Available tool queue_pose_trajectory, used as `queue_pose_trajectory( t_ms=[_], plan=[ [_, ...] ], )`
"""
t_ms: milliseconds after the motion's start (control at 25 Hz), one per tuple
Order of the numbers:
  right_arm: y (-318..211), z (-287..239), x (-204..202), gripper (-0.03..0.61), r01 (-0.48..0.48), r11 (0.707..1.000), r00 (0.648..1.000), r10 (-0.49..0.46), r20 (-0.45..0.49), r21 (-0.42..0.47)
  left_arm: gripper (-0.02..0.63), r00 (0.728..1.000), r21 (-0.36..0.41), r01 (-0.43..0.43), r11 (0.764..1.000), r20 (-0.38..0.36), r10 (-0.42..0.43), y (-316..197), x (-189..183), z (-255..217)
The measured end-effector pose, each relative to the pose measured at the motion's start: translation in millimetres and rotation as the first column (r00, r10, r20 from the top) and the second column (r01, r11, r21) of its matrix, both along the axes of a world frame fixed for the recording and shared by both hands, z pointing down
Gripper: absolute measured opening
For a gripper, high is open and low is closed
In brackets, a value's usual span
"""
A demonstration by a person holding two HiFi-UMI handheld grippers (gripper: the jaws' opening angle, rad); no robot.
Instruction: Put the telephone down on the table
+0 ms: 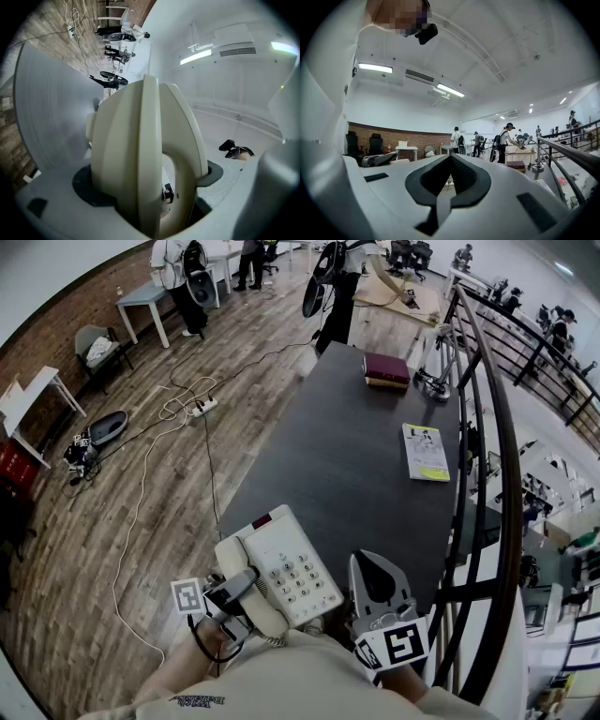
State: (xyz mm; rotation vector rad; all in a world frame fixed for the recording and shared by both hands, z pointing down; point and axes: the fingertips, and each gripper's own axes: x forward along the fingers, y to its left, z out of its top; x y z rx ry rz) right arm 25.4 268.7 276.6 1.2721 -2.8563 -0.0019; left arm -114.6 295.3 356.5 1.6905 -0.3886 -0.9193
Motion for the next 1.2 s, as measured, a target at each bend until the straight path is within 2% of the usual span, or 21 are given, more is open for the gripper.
queue_pose_trajectory(
  t_ms=[400, 600, 840, 1200],
  plan=[
    [-9, 1, 23, 0.002, -0.026, 1.0, 1.0, 0.026, 0.017, 0.001, 0.48, 0.999, 0.015, -0.036, 0.999, 0.015, 0.036, -10, 23, -1],
    [-8, 1, 32, 0.002, -0.031, 0.999, 0.999, 0.031, 0.025, 0.009, 0.48, 0.999, -0.001, -0.036, 0.999, 0.007, 0.036, -12, 32, 3],
    [-10, 1, 43, 0.002, -0.031, 0.999, 0.999, 0.031, 0.029, 0.009, 0.48, 0.999, 0.001, -0.035, 0.999, 0.04, 0.035, -15, 43, 7],
    [-1, 7, 63, 0.002, -0.016, 1.0, 0.999, 0.016, 0.042, -0.005, 0.48, 0.999, -0.02, -0.021, 1.0, 0.027, 0.022, -5, 61, 10]
  ],
)
